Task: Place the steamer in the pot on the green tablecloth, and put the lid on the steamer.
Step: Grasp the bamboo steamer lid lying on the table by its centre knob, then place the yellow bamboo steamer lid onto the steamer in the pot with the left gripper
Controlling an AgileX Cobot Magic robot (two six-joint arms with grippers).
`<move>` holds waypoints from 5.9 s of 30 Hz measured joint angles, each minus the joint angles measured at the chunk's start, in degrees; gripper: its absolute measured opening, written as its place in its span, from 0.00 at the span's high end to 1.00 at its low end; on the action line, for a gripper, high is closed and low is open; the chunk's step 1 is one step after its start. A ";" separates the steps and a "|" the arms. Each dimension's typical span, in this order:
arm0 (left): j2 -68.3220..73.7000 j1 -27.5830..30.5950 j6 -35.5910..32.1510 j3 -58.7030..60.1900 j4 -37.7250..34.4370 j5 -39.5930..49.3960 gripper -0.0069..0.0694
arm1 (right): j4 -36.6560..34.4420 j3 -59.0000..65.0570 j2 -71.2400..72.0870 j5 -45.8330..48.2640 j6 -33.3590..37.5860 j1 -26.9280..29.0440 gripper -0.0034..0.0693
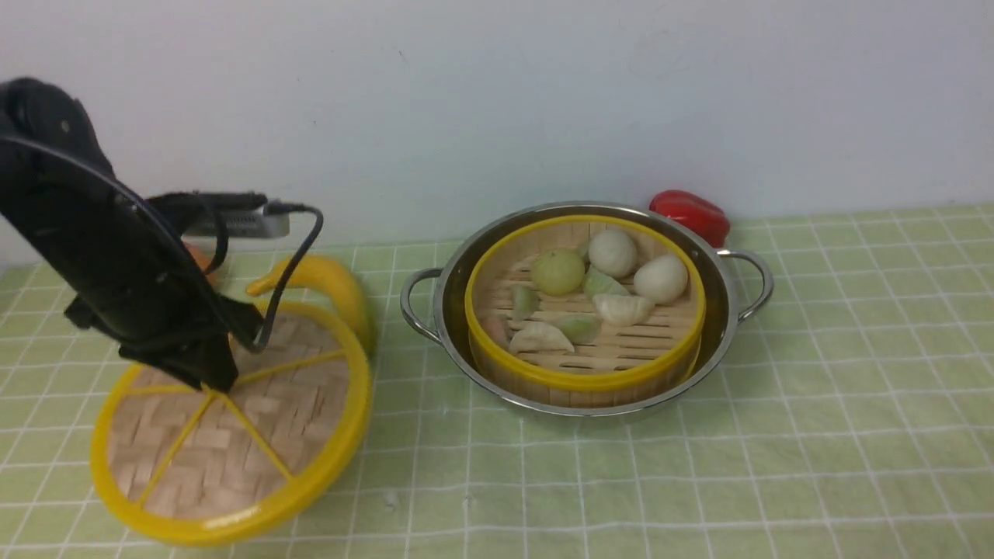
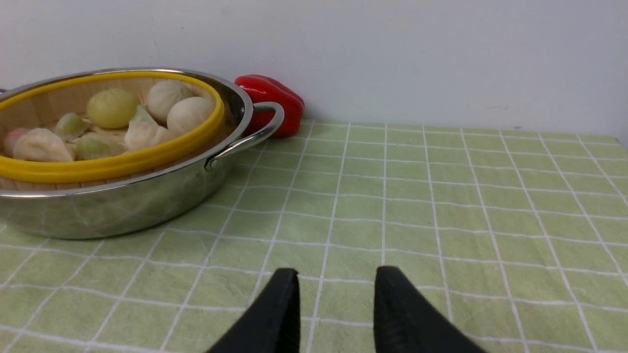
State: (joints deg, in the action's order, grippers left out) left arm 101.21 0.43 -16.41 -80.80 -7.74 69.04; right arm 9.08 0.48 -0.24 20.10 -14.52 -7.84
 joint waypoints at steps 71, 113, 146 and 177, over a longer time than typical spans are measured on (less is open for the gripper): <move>27.77 -35.41 -18.18 -41.27 14.56 -9.17 0.76 | 0.00 0.00 0.00 0.00 0.00 0.00 0.62; 28.33 -35.05 -18.22 -46.78 11.67 -1.42 0.76 | 0.00 0.00 0.00 -0.06 0.00 0.00 0.62; 30.92 -31.37 -23.04 -46.78 3.57 -6.53 0.76 | 0.00 0.00 0.00 -0.06 0.00 0.00 0.62; 30.98 -28.77 -23.30 -46.78 0.44 -6.91 0.76 | 0.00 0.01 0.00 -0.06 0.00 0.00 0.62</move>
State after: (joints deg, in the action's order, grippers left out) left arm 132.20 -28.34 -39.71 -127.58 -7.30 62.14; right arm 9.08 0.48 -0.24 20.04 -14.52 -7.84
